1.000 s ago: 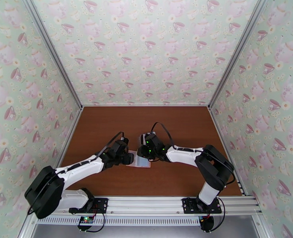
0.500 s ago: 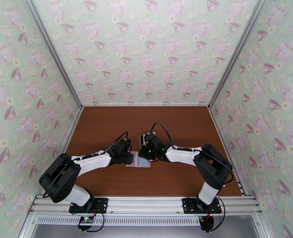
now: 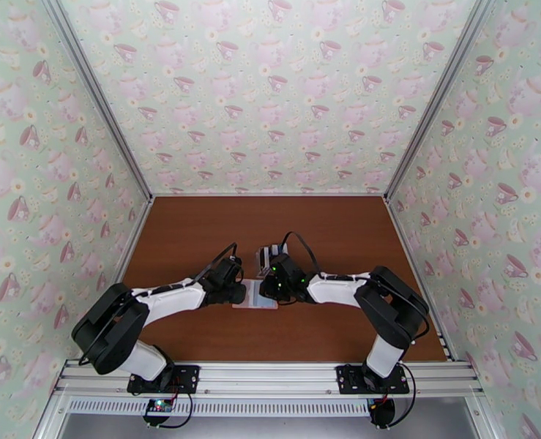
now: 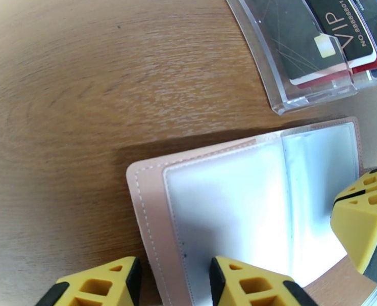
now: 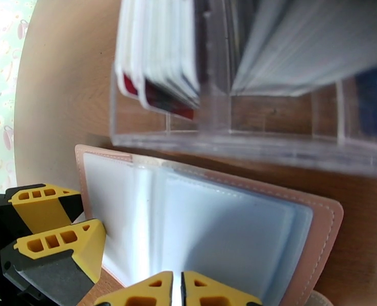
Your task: Put the credit cards into the card holder
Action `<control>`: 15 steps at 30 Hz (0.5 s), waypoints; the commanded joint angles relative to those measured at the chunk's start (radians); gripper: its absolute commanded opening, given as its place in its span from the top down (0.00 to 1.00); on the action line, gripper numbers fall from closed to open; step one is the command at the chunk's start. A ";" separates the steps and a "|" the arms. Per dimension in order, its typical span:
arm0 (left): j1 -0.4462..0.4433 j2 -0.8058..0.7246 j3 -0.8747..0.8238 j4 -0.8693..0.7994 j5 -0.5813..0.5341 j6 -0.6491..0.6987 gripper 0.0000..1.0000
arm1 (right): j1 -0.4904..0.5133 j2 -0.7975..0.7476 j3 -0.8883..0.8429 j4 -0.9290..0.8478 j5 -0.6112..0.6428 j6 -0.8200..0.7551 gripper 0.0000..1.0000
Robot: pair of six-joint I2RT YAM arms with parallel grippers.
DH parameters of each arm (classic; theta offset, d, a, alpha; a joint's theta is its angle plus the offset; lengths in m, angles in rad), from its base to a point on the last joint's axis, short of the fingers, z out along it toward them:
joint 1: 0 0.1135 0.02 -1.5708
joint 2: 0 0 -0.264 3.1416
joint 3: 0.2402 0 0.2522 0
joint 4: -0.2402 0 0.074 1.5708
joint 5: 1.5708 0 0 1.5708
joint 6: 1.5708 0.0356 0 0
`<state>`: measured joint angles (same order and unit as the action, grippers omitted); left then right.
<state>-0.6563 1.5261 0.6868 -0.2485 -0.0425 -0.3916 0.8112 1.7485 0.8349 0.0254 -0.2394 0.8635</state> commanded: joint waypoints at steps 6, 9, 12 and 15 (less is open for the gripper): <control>-0.030 -0.001 -0.047 -0.045 0.022 -0.032 0.57 | 0.004 -0.019 -0.095 -0.054 0.005 0.029 0.87; -0.038 -0.005 -0.054 -0.046 0.021 -0.040 0.56 | 0.012 -0.036 -0.105 -0.055 0.010 0.037 0.87; -0.046 -0.012 -0.061 -0.047 0.021 -0.048 0.56 | 0.018 -0.045 -0.108 -0.061 0.011 0.041 0.87; -0.053 -0.020 -0.064 -0.050 0.021 -0.055 0.56 | 0.024 -0.056 -0.113 -0.064 0.015 0.045 0.87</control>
<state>-0.6903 1.5055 0.6571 -0.2222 -0.0582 -0.4202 0.8265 1.7012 0.7547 0.0513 -0.2405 0.8795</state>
